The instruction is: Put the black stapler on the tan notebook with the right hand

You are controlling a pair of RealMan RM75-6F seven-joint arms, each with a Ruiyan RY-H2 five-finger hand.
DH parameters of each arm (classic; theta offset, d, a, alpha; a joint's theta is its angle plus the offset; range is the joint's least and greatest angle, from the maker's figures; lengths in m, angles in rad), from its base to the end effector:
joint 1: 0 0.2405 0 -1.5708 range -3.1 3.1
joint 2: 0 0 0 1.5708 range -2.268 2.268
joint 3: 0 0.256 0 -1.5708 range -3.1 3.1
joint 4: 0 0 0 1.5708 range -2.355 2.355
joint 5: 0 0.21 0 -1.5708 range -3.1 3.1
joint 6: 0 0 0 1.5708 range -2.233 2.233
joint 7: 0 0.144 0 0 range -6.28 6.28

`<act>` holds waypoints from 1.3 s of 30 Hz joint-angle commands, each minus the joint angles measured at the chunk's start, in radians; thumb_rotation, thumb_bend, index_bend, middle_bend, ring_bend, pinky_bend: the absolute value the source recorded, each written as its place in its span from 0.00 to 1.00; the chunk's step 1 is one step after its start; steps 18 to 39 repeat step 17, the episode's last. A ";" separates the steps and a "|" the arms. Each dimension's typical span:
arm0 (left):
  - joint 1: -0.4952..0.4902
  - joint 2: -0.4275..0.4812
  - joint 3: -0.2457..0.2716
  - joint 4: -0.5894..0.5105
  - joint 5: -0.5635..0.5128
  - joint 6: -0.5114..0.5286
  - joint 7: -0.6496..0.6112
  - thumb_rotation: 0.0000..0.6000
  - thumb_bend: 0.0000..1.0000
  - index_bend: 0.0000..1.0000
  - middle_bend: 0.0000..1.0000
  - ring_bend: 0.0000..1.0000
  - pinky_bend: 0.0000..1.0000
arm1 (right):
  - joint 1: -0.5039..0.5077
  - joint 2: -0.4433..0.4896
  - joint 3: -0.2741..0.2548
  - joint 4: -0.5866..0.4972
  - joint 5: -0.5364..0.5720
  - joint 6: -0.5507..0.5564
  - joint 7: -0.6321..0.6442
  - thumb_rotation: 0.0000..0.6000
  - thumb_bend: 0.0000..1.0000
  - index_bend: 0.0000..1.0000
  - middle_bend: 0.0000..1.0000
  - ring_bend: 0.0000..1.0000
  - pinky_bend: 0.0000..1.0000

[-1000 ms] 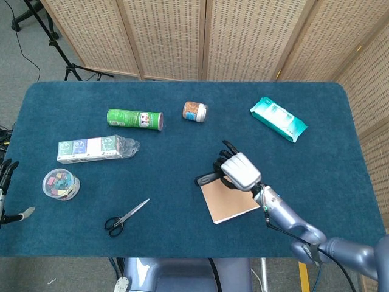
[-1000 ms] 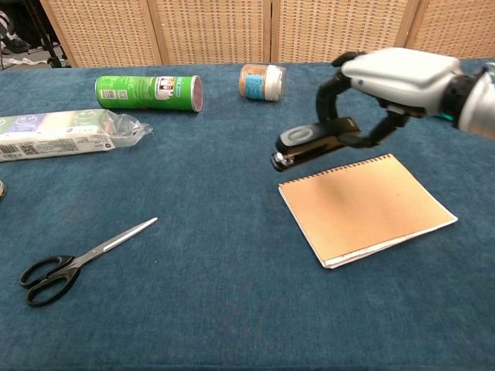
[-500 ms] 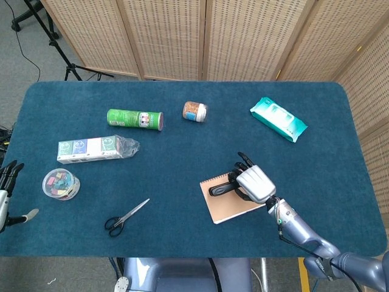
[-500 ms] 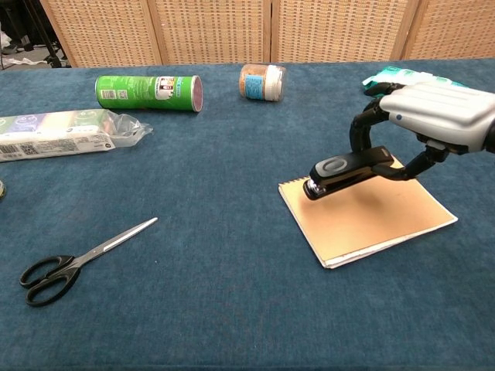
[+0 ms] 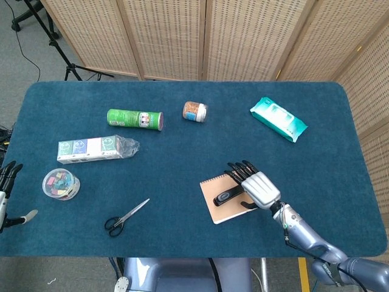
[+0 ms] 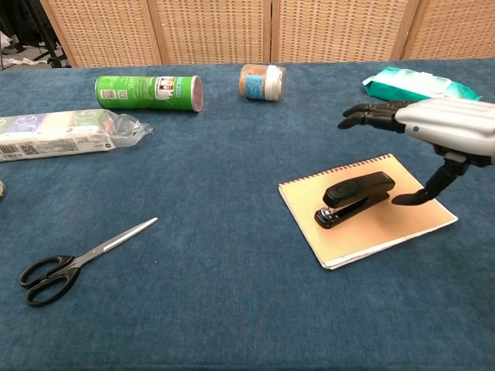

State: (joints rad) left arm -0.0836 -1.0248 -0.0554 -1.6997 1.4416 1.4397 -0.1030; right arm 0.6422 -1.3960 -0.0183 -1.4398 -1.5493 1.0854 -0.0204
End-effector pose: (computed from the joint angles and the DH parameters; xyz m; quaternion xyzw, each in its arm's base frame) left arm -0.3100 0.1806 0.1787 -0.5634 -0.4395 -0.3975 0.5757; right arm -0.1979 -0.3007 0.0193 0.7944 -0.3105 0.3861 0.3513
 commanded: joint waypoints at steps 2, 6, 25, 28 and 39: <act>0.003 0.003 0.003 -0.001 0.009 0.008 -0.008 1.00 0.00 0.00 0.00 0.00 0.00 | -0.068 0.153 -0.006 -0.181 -0.045 0.128 -0.049 1.00 0.24 0.06 0.00 0.00 0.04; 0.009 0.004 0.004 0.004 0.015 0.020 -0.017 1.00 0.00 0.00 0.00 0.00 0.00 | -0.168 0.199 -0.031 -0.193 -0.091 0.285 -0.058 1.00 0.21 0.06 0.00 0.00 0.04; 0.032 -0.008 0.011 0.021 0.047 0.072 -0.023 1.00 0.00 0.00 0.00 0.00 0.00 | -0.377 0.079 -0.010 0.014 -0.072 0.564 0.064 1.00 0.00 0.06 0.00 0.00 0.00; 0.032 -0.008 0.011 0.021 0.047 0.072 -0.023 1.00 0.00 0.00 0.00 0.00 0.00 | -0.377 0.079 -0.010 0.014 -0.072 0.564 0.064 1.00 0.00 0.06 0.00 0.00 0.00; 0.032 -0.008 0.011 0.021 0.047 0.072 -0.023 1.00 0.00 0.00 0.00 0.00 0.00 | -0.377 0.079 -0.010 0.014 -0.072 0.564 0.064 1.00 0.00 0.06 0.00 0.00 0.00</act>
